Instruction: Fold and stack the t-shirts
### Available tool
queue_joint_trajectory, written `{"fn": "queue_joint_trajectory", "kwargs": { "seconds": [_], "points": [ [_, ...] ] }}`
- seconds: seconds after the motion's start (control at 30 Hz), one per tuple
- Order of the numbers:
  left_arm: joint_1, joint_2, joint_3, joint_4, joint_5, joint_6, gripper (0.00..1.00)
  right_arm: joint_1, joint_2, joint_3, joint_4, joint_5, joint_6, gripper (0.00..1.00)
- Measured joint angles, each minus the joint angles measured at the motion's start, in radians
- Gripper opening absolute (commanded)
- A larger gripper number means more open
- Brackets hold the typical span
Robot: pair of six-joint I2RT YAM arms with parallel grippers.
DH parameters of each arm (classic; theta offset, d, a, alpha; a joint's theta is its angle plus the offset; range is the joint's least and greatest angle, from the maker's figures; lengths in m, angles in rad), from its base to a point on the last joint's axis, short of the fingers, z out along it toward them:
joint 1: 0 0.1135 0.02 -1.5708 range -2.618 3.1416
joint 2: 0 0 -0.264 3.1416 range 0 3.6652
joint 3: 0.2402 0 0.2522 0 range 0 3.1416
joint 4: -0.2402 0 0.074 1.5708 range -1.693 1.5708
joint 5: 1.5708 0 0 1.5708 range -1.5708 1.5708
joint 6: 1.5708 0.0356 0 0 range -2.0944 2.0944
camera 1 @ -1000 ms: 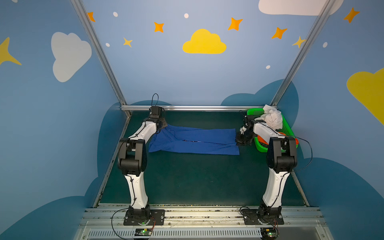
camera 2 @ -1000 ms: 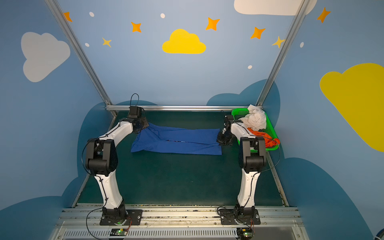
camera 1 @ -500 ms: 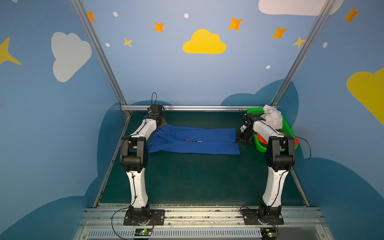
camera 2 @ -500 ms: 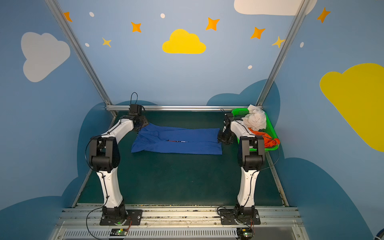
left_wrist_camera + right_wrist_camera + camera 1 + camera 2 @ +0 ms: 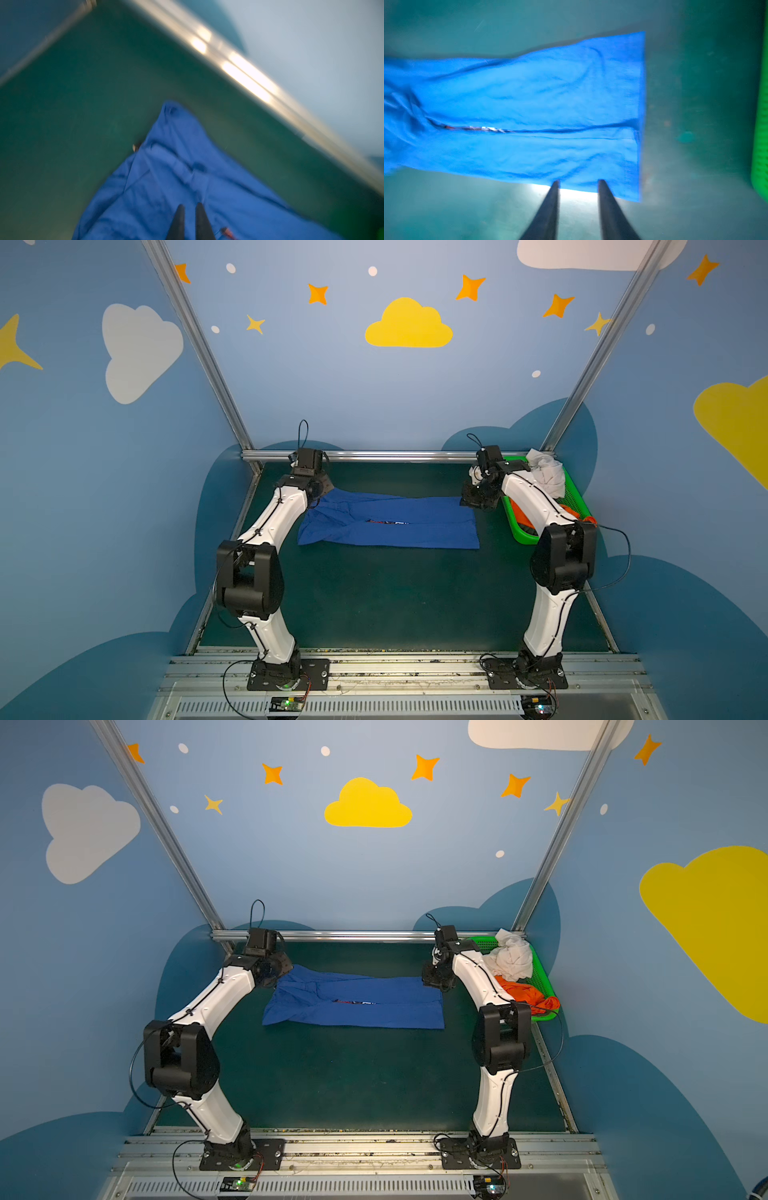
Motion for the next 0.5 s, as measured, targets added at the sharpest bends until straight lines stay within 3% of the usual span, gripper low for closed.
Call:
{"fn": "queue_joint_trajectory", "kwargs": {
  "seconds": [0.1, 0.33, 0.5],
  "points": [
    [-0.008, 0.049, -0.045, -0.037, 0.025, -0.030, 0.05, 0.006, 0.097, 0.103, -0.006, -0.017, -0.019, 0.00],
    [-0.007, 0.160, -0.083, -0.064, 0.064, -0.085, 0.05, 0.005, 0.408, 0.404, -0.046, -0.039, -0.037, 0.00],
    [-0.008, 0.229, -0.063, -0.100, 0.056, -0.100, 0.05, 0.000, 0.556, 0.533, -0.090, -0.039, -0.043, 0.07]
  ]
}}
